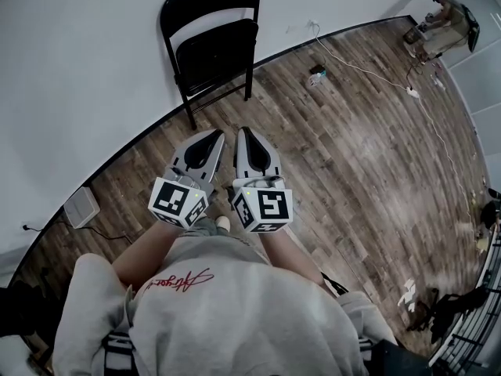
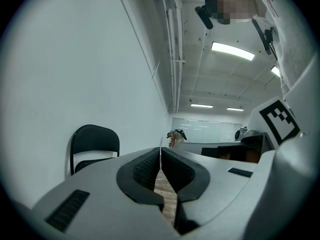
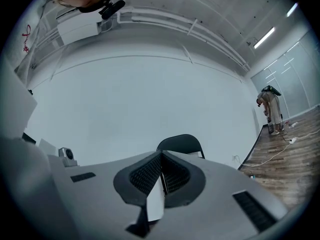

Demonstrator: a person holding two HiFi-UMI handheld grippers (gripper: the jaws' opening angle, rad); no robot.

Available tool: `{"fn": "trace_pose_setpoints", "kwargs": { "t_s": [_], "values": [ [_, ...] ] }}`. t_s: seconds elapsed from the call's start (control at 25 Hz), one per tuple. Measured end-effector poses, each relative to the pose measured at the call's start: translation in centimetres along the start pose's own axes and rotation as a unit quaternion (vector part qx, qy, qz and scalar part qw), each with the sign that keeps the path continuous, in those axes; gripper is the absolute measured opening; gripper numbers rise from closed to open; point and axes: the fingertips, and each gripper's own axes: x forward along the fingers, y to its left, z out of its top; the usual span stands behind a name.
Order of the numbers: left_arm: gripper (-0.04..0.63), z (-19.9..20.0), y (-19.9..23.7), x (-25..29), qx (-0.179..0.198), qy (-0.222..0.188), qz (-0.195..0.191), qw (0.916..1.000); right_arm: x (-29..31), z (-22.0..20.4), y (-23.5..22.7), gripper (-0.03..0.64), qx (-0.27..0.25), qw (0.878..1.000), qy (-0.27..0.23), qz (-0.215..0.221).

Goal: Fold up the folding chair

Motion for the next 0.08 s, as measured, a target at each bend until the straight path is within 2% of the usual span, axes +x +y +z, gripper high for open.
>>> {"fn": "trace_pose_setpoints", "kwargs": {
  "t_s": [0.08],
  "values": [
    [0.023, 0.29, 0.26, -0.26, 0.004, -0.005, 0.000, 1.0000, 0.05, 0.03, 0.39, 0.015, 0.000, 1.000, 0.000, 0.001]
  ]
}}
